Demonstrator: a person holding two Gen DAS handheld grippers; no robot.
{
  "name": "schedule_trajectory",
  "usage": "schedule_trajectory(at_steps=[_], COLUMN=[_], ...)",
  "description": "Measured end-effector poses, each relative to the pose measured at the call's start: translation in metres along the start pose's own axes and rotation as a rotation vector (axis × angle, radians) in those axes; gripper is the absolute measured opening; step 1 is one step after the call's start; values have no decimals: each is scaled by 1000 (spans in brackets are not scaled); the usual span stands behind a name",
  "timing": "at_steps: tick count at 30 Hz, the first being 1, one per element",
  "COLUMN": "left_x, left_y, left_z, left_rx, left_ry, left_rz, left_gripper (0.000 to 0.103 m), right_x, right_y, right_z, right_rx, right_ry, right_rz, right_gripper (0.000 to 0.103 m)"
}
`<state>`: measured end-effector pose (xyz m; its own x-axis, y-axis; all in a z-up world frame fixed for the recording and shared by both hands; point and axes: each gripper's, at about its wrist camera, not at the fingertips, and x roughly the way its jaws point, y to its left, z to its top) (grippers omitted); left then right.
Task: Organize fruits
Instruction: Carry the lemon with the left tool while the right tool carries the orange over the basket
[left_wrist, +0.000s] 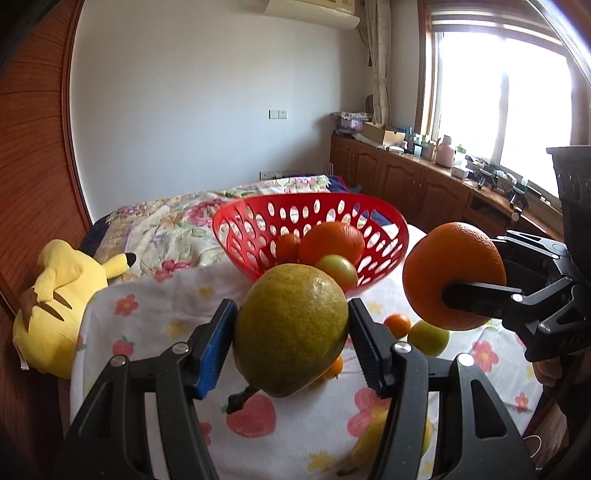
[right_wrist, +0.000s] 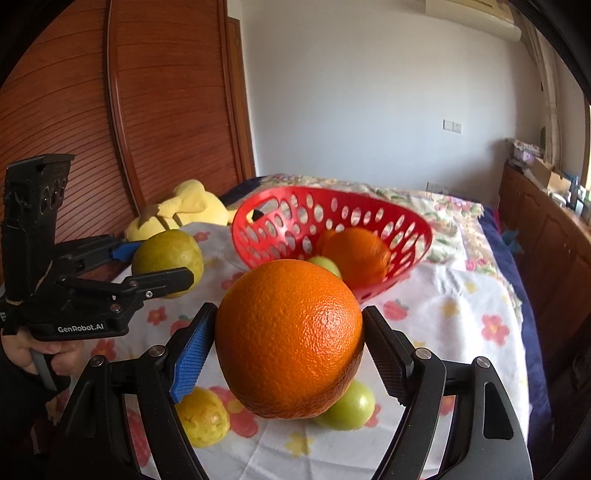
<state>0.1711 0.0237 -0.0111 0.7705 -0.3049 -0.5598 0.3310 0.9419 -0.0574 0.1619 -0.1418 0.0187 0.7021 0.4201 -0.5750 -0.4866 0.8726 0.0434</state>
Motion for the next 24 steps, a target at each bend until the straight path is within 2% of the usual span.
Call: schedule_trajectory(at_steps=[13,24], left_x=[18,63], left_y=[-2,5], left_z=[27,41], left_rx=[13,7], left_ry=[-17,29], left_rz=[7,21], left_gripper=[60,60], right_x=[3,51], right_y=[-15,-45], right_z=[34,56], right_rx=[-37,-69], right_ry=[-26,14], right_rz=[4,16], right_gripper=[81,81])
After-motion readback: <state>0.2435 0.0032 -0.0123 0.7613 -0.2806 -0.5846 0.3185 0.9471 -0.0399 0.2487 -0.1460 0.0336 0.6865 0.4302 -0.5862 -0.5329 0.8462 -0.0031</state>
